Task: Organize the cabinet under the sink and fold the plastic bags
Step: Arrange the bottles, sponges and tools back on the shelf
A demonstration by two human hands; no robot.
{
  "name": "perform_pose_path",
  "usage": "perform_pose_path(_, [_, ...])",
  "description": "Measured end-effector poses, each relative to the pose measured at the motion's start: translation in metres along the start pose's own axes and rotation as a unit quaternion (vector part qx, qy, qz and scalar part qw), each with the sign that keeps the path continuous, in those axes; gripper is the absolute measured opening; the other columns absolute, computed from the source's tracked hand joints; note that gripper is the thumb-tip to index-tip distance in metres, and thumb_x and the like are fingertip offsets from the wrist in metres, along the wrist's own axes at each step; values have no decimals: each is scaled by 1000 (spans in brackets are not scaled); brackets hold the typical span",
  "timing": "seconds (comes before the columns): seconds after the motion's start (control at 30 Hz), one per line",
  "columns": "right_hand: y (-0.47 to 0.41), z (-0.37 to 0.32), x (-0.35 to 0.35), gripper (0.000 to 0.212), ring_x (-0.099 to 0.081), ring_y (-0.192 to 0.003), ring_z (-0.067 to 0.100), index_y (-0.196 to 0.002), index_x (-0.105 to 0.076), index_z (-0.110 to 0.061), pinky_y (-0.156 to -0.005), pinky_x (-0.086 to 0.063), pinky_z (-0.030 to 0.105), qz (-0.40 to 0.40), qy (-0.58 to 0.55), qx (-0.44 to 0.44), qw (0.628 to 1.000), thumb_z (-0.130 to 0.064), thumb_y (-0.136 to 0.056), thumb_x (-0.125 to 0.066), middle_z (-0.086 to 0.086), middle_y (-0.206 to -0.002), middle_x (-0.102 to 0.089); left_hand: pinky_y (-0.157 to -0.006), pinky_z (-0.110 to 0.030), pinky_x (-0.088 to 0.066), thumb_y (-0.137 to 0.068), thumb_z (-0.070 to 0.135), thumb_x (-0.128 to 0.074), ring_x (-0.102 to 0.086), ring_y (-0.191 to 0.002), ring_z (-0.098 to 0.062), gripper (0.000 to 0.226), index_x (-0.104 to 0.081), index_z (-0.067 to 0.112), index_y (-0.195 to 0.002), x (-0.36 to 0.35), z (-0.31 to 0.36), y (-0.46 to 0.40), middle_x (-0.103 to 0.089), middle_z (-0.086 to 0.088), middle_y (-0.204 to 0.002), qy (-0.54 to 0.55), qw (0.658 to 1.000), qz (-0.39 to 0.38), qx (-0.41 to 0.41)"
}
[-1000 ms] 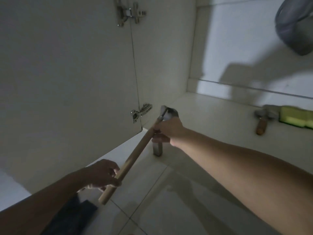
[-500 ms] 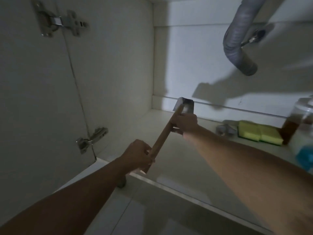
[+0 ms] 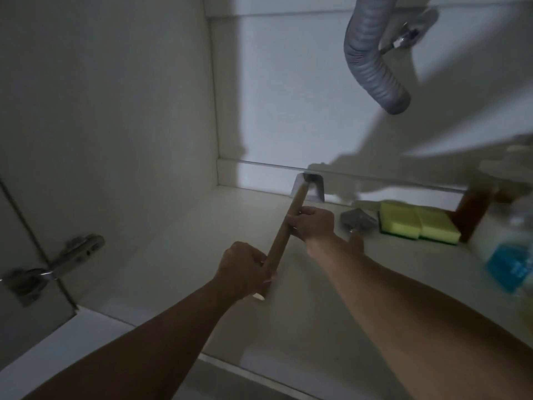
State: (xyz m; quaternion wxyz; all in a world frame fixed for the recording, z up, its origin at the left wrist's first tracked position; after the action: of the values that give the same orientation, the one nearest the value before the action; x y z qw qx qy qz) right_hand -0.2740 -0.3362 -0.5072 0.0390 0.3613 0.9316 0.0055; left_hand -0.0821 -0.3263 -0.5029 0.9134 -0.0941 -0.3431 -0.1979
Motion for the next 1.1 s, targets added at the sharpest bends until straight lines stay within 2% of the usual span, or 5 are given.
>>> perform_pose_path(0.2, [-24,15,15,30,-70,-79,28,-102,-70,5,-74,-61,44,16,-1,-10,1000,10,-73,-74,18,-95,-71,-48,-21,-55,-73,16,-80,-64,-48,-4,14,-78,13,-86,-13,9,-2,-69,1,-65,41,999,27,4])
perform_pose_path(0.4, [-40,18,21,31,-66,-84,30,-105,-69,8,-80,-60,42,5,-9,-3,1000,10,-74,-68,19,-92,-69,-75,-25,-56,-71,25,-82,-69,-81,-12,29,-76,17,-98,-24,9,0,-74,-1,-88,40,998,51,4])
perform_pose_path(0.8, [-54,26,26,19,-72,-77,26,-89,-74,-11,-76,-60,46,55,95,50,993,-20,-72,-77,5,-80,-73,-71,-29,-57,-73,26,-81,-66,-65,-8,16,-78,16,-85,-28,9,5,-64,9,-63,100,989,105,28])
perform_pose_path(0.97, [-28,6,34,19,-71,-73,30,-62,-61,-17,-71,-60,49,38,155,66,985,-17,-76,-74,10,-75,-70,-71,-22,-52,-76,30,-79,-63,-71,-9,28,-76,12,-97,-26,10,12,-69,4,-76,80,992,101,11])
perform_pose_path(1.1, [-9,-11,38,19,-71,-66,30,-67,-63,-6,-68,-60,52,-19,207,35,978,-12,-78,-77,9,-68,-65,-84,-27,-54,-73,40,-79,-67,-89,-12,50,-69,15,-115,-23,4,26,-73,0,-98,53,996,76,6])
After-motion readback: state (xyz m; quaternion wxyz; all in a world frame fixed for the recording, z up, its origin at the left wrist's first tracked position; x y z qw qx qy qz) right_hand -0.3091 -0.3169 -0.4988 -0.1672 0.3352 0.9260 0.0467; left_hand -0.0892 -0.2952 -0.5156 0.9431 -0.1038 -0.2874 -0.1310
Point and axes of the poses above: each hand's wrist, its own y-axis away from the middle knuckle, its own x-axis out of the back of the hand, z = x × y, the point moved 7 cm from there along -y, towards the middle knuckle
